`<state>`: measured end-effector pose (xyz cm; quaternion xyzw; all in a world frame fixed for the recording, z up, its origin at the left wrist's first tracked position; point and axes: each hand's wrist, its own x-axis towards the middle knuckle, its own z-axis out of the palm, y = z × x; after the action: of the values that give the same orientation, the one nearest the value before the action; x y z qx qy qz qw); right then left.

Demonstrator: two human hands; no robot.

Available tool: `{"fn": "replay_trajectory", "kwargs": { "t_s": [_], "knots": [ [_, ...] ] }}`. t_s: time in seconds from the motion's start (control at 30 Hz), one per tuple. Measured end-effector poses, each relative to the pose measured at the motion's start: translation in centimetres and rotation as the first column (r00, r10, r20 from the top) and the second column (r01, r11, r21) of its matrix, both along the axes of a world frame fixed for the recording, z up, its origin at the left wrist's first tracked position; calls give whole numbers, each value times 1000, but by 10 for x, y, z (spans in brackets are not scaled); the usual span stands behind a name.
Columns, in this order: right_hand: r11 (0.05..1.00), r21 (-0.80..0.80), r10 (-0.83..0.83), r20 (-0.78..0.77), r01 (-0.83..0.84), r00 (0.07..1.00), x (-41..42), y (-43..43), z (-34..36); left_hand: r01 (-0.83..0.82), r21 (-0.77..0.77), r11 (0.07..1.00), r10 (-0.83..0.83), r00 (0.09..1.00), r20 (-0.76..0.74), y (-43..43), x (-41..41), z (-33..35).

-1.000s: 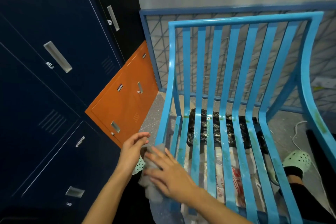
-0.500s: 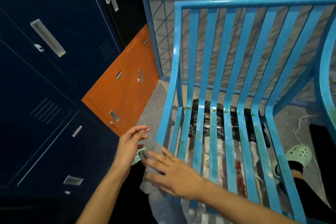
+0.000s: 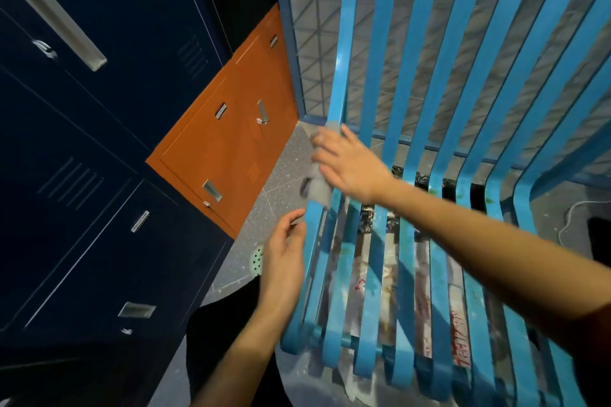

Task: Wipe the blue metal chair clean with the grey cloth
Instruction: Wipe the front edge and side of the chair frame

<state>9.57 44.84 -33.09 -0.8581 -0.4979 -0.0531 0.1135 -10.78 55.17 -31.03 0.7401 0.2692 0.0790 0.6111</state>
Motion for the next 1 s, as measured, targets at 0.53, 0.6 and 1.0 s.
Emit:
{"fn": "replay_trajectory", "kwargs": {
  "t_s": [0.53, 0.6, 1.0],
  "knots": [
    [848, 442, -98, -411, 292, 906, -122, 16, -26, -241, 57, 969, 225, 952, 210, -15, -10, -1],
    [832, 458, -86, -454, 315, 887, -163, 15, -26, -305, 10, 952, 290, 915, 282, -15, -12, 0],
    [917, 371, -42, -279, 148, 959, -149, 2, -27, -328, 4, 945, 315, 910, 270, -16, -15, -2]
  ]
}}
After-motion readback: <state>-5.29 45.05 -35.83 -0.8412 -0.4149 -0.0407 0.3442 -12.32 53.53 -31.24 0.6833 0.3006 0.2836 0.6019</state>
